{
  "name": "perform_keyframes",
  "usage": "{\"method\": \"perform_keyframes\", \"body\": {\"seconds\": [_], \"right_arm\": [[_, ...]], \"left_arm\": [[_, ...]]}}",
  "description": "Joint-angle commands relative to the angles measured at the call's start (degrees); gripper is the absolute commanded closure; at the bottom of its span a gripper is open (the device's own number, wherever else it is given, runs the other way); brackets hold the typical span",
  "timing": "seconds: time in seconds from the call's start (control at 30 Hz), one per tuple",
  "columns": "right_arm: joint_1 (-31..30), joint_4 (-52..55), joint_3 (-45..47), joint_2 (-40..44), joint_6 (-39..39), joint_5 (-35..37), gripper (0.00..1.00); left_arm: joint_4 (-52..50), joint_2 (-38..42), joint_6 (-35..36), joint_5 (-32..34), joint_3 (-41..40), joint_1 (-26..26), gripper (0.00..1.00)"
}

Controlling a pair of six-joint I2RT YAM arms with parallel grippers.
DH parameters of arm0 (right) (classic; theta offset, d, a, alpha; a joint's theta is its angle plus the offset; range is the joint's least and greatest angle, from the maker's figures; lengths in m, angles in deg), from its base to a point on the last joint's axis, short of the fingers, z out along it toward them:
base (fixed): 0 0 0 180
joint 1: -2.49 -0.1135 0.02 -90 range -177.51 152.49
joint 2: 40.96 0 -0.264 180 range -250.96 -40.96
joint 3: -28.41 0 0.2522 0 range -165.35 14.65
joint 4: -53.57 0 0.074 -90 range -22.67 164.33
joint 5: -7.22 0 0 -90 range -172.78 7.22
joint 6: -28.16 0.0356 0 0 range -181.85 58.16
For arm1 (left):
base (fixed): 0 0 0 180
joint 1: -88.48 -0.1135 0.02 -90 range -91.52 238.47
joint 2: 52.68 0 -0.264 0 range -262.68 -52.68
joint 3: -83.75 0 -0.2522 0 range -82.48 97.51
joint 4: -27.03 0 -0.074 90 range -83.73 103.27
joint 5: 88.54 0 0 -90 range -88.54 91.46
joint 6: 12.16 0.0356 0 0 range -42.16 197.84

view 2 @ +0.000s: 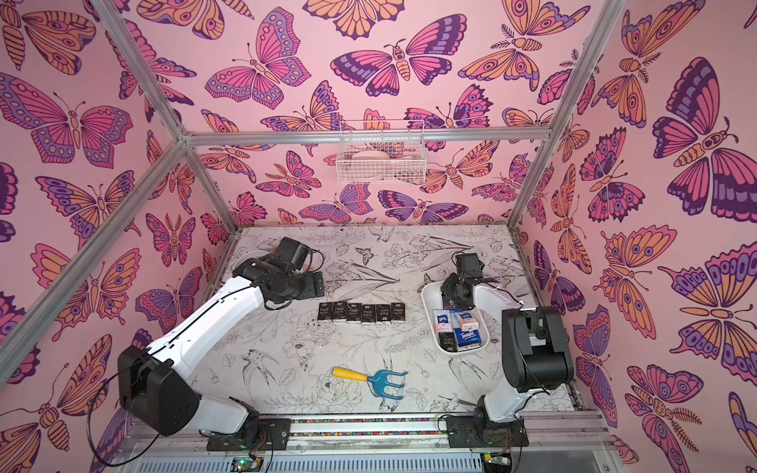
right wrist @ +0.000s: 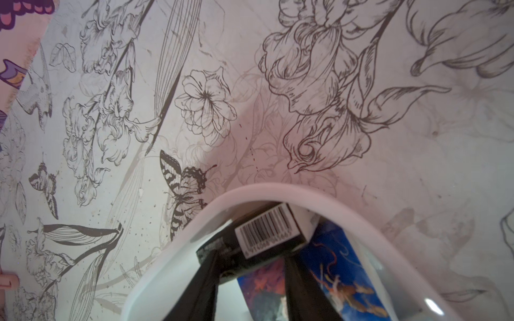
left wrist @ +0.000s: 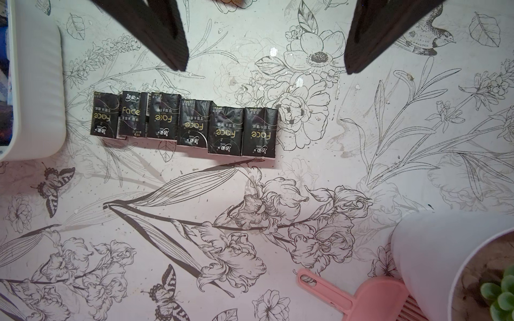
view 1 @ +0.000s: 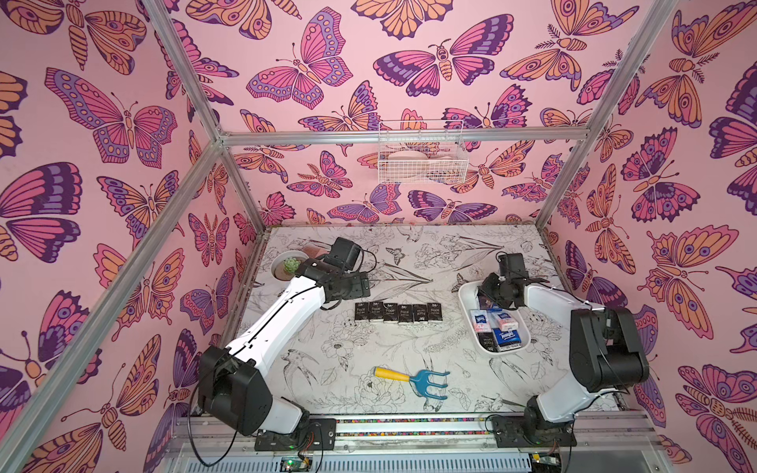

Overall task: Take the pocket tissues out of the storage box
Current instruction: Pick up the pocket tissues from the storage box.

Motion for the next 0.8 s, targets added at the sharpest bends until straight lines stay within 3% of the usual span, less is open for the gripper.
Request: {"method": "perform_keyframes", "body": {"seconds": [0.0, 0.5, 0.77], "right_arm": [[0.85, -1.73, 0.80, -1.97, 1.27, -0.98, 0.64], [0.85, -0.03, 1.91, 2.91, -1.39, -2.48, 0.92], [-2.18, 7.26, -1.24, 8.94, -8.64, -4.92, 0.95]], "left_arm": [[-1.27, -0.55, 0.62, 0.82, 0.87, 0.29, 0.06], [-1.30, -0.71, 0.54, 0.36, 1.49, 0.33, 0.06], [-1.34, -0.86, 0.62, 0.35, 2.04, 0.27, 0.06]]}}
